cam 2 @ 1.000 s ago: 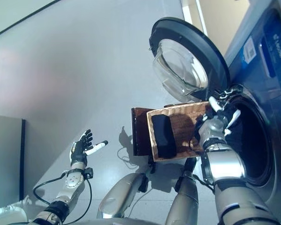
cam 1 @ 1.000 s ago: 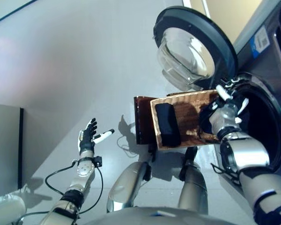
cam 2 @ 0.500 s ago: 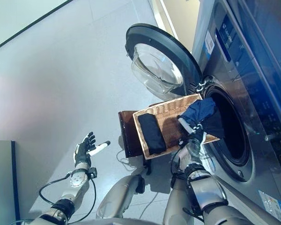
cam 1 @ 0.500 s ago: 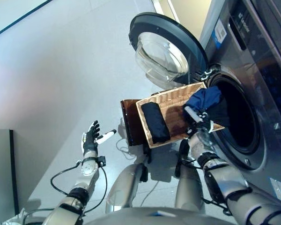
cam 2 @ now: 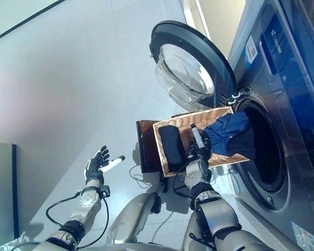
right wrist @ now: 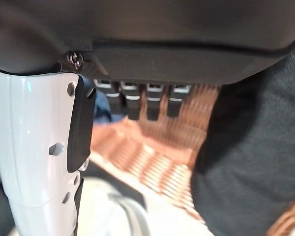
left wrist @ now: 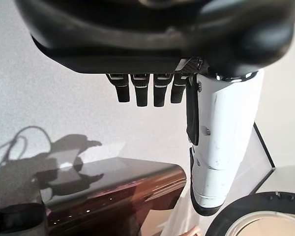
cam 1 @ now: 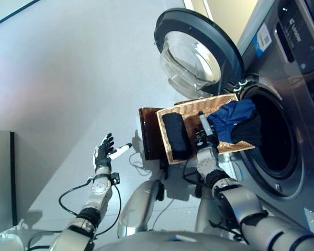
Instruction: Pick up the clothes and place them into the washing machine
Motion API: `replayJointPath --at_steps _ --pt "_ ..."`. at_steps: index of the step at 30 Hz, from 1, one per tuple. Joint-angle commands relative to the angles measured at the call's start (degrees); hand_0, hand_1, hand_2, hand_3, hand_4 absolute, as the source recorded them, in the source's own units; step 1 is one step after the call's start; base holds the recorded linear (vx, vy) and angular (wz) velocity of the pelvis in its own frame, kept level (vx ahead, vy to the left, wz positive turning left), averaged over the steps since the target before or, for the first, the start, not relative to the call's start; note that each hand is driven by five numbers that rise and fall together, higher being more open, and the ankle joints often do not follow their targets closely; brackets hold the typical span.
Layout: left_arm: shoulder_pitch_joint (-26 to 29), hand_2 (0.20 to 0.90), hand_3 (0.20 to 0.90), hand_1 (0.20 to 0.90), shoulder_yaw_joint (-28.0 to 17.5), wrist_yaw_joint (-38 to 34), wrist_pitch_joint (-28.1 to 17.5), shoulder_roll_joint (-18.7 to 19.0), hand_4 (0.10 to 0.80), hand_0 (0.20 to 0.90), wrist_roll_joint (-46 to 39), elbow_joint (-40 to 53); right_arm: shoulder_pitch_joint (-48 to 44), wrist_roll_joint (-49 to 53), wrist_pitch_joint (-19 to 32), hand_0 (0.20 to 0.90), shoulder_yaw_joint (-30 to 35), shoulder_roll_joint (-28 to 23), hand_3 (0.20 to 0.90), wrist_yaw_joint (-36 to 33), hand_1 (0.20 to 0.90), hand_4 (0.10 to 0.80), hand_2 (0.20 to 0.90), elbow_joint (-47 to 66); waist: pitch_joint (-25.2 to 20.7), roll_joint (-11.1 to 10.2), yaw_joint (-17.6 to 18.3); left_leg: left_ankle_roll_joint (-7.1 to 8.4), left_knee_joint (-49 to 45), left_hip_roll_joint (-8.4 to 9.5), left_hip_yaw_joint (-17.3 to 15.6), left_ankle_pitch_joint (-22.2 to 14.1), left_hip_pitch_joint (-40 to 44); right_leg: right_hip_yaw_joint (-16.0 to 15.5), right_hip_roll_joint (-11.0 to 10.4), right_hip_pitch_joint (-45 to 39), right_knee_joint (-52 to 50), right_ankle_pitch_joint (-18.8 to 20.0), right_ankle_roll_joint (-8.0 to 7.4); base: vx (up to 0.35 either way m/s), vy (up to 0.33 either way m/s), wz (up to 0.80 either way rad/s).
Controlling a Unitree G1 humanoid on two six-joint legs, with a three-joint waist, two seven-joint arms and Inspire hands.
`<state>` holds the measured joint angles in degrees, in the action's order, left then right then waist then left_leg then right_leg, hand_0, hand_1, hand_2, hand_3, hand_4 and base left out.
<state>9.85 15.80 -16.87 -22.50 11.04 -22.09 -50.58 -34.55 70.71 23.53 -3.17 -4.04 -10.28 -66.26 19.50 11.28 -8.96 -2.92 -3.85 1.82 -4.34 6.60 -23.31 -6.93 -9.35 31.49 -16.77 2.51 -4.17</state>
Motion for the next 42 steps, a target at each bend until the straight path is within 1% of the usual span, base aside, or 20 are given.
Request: replayJointPath --at_steps 1,2,3,4,5,9,16,21,22,23,24,25,26,27,29,33,34,35,36,42 --pt "0.5 0.9 0.9 0.9 0.77 -1.17 -4.95 2.82 0.8 0.9 -0.57 2.72 -3.97 4.57 5.47 0.9 2.64 2.25 0.9 0.29 0.9 0.8 0.9 2.62 -0.69 1.66 -1.67 4.86 -4.59 -0.15 1.83 -1.55 -5.94 0.5 -2.05 -4.43 2.89 -1.39 -0.84 0.011 0.088 0.0" --pt "-0.04 0.9 0.9 0.9 1.53 -1.11 -5.02 2.92 0.8 0.9 -0.47 3.54 -5.05 6.69 7.05 0.9 4.74 2.66 0.9 -0.64 0.9 0.8 0.9 2.61 -0.41 2.75 -1.71 4.72 -4.93 0.11 1.67 -1.73 -6.4 0.82 -2.36 -3.72 2.27 -1.64 -0.95 0.006 0.06 0.0" --pt "-0.03 0.9 0.9 0.9 1.57 -1.13 -5.0 2.94 0.8 0.9 -0.46 3.58 -5.09 6.7 7.06 0.9 4.79 2.65 0.9 -0.63 0.9 0.8 0.9 2.57 -0.44 2.71 -1.79 4.71 -4.98 0.11 1.62 -1.77 -6.47 0.87 -2.36 -3.61 2.18 -1.67 -0.95 0.005 0.103 -0.02" --pt "-0.47 0.9 0.9 0.9 2.14 -1.07 -5.0 3.07 0.8 0.9 -0.27 4.38 -5.78 7.43 7.63 0.9 5.59 2.83 0.9 -1.27 0.9 0.8 0.9 2.46 -0.36 3.36 -2.04 4.55 -5.34 0.29 1.35 -1.99 -6.98 1.33 -2.57 -2.91 1.63 -1.82 -1.03 -0.004 0.129 -0.06" --pt "-0.78 0.9 0.9 0.9 3.13 -1.23 -5.03 3.15 0.8 0.9 0.04 4.42 -7.28 8.12 9.19 0.9 7.18 2.43 0.9 -3.02 0.9 0.8 0.9 2.0 0.05 4.86 -1.97 4.3 -6.01 0.72 0.96 -2.29 -7.5 1.85 -2.93 -2.11 0.7 -2.09 -1.03 0.002 0.161 -0.15" --pt "-1.3 0.9 0.9 0.9 4.27 -1.23 -5.32 3.24 0.8 0.9 0.25 5.35 -9.7 9.52 10.68 0.9 9.72 1.19 0.9 -4.94 0.9 0.8 0.9 1.62 0.13 7.2 -2.15 4.01 -6.98 1.39 0.07 -2.99 -8.52 3.22 -3.54 -0.77 -0.19 -2.38 -1.23 0.019 0.114 -0.14" --pt "-1.62 0.9 0.9 0.9 6.07 -1.54 -5.09 3.14 0.8 0.9 0.52 4.44 -13.2 9.96 12.57 0.9 12.57 -1.87 0.9 -8.46 0.9 0.8 0.9 0.7 -0.66 9.93 -1.95 3.61 -7.29 2.22 -1.18 -3.8 -8.96 5.34 -4.28 0.98 -0.99 -2.42 -1.58 0.049 0.081 -0.11" --pt "-3.31 0.9 0.9 0.9 6.11 -0.95 -5.61 3.26 0.8 0.9 0.4 7.43 -17.61 7.86 13.12 0.9 15.54 -8.5 0.9 -10.79 0.9 0.8 0.9 0.65 -1.77 12.15 -2.76 3.6 -6.73 2.83 -1.82 -3.85 -9.47 6.08 -4.77 2.04 -0.62 -2.24 -1.82 0.034 0.053 -0.11" --pt "-3.31 0.9 0.9 0.9 6.18 -0.95 -5.58 3.24 0.8 0.9 0.4 7.51 -17.68 7.69 13.09 0.9 15.58 -8.6 0.9 -10.98 0.9 0.8 0.9 0.65 -1.83 12.2 -2.85 3.59 -6.7 2.83 -1.82 -3.83 -9.51 6.09 -4.77 2.1 -0.62 -2.23 -1.83 0.046 0.035 -0.01" --pt "-3.89 0.9 0.9 0.9 6.41 -0.72 -5.54 3.45 0.8 0.9 0.37 7.13 -18.9 6.41 13.93 0.9 16.37 -11.19 0.9 -12.34 0.9 0.8 0.9 1.71 -2.34 12.65 -2.91 3.66 -6.3 2.96 -1.84 -3.77 -9.45 6.28 -4.89 2.2 -0.53 -2.34 -1.91 0.034 0.019 0.02" --pt "-3.8 0.9 0.9 0.9 6.48 -0.71 -5.57 3.4 0.8 0.9 0.35 7.08 -18.98 6.28 13.9 0.9 16.42 -11.32 0.9 -12.49 0.9 0.8 0.9 1.69 -2.37 12.7 -3.0 3.65 -6.28 2.97 -1.83 -3.76 -9.46 6.28 -4.9 2.23 -0.54 -2.35 -1.92 0.086 0.045 0.03" --pt "-4.27 0.9 0.9 0.9 6.81 -0.64 -5.32 3.24 0.8 0.9 0.39 6.07 -20.23 5.11 14.44 0.9 17.08 -13.84 0.9 -13.72 0.9 0.8 0.9 1.86 -3.08 13.15 -3.06 3.64 -6.06 3.12 -1.73 -3.94 -9.21 6.48 -5.12 2.14 -0.47 -2.49 -2.05 0.056 0.028 0.04" --pt "-4.21 0.9 0.9 0.9 6.88 -0.63 -5.33 3.16 0.8 0.9 0.37 6.06 -20.34 4.93 14.41 0.9 17.09 -13.98 0.9 -13.92 0.9 0.8 0.9 1.82 -3.1 13.23 -3.15 3.63 -6.02 3.13 -1.73 -3.93 -9.22 6.48 -5.13 2.17 -0.46 -2.5 -2.07 0.08 0.046 0.01" --pt "-4.48 0.9 0.9 0.9 6.74 -0.81 -5.33 3.09 0.8 0.9 0.39 5.85 -21.28 4.09 14.4 0.9 17.04 -15.55 0.9 -14.41 0.9 0.8 0.9 2.07 -3.36 13.5 -3.19 3.62 -6.0 3.22 -1.83 -3.97 -9.23 6.68 -5.2 2.33 -0.49 -2.45 -2.08 0.075 0.051 0.01" --pt "-5.56 0.9 0.9 0.9 6.36 -0.53 -5.42 3.21 0.8 0.9 0.02 5.22 -23.81 1.33 13.97 0.9 16.91 -20.88 0.9 -15.99 0.9 0.8 0.9 2.06 -4.43 13.93 -3.43 3.6 -5.43 3.62 -2.04 -4.14 -8.99 7.08 -5.44 2.32 0.24 -2.15 -2.34 0.09 0.058 -0.06" --pt "-5.56 0.9 0.9 0.9 6.51 -0.27 -5.73 3.32 0.8 0.9 0.1 5.82 -27.14 -1.27 13.08 0.9 14.75 -26.63 0.9 -17.12 0.9 0.8 0.9 1.55 -5.79 14.55 -4.32 3.73 -4.17 3.96 -1.94 -3.83 -8.76 7.3 -5.87 2.29 1.51 -1.6 -2.63 0.047 0.024 -0.05" --pt "-5.52 0.9 0.9 0.9 6.69 -0.28 -5.69 3.32 0.8 0.9 0.15 6.01 -28.15 -1.49 12.83 0.787 14.1 -27.91 0.787 -17.1 0.787 0.72 0.787 1.42 -6.14 14.66 -4.52 3.81 -3.81 4.04 -1.85 -3.65 -8.66 7.3 -5.94 2.26 1.8 -1.54 -2.65 0.045 0.016 0.02" --pt "-5.54 0.9 0.9 0.9 6.84 -0.15 -5.71 3.42 0.8 0.9 0.26 5.95 -28.81 -1.95 12.53 0.475 13.47 -28.71 0.475 -16.99 0.475 0.496 0.475 1.29 -6.33 14.68 -4.57 3.9 -3.71 4.09 -1.91 -3.54 -8.62 7.37 -5.95 2.26 1.92 -1.44 -2.62 0.044 0.013 -0.02" --pt "-5.55 0.9 0.9 0.9 7.11 -0.06 -5.58 3.36 0.8 0.9 0.3 5.79 -29.43 -2.31 12.23 0.2 12.77 -29.31 0.2 -17.15 0.2 0.3 0.2 0.73 -6.52 14.68 -4.63 3.89 -3.63 4.1 -1.86 -3.53 -8.6 7.47 -5.92 2.29 1.94 -1.43 -2.62 0.0 0.0 0.0" --pt "-6.18 0.9 0.9 0.9 6.33 -0.08 -5.28 3.17 0.8 0.9 0.16 5.16 -31.02 -3.65 11.26 0.2 10.94 -30.49 0.2 -16.72 0.2 0.3 0.2 -0.17 -7.55 14.9 -4.85 3.92 -3.46 4.06 -1.99 -3.65 -8.5 7.56 -5.8 2.53 1.35 -1.78 -2.41 0.032 0.004 -0.03"
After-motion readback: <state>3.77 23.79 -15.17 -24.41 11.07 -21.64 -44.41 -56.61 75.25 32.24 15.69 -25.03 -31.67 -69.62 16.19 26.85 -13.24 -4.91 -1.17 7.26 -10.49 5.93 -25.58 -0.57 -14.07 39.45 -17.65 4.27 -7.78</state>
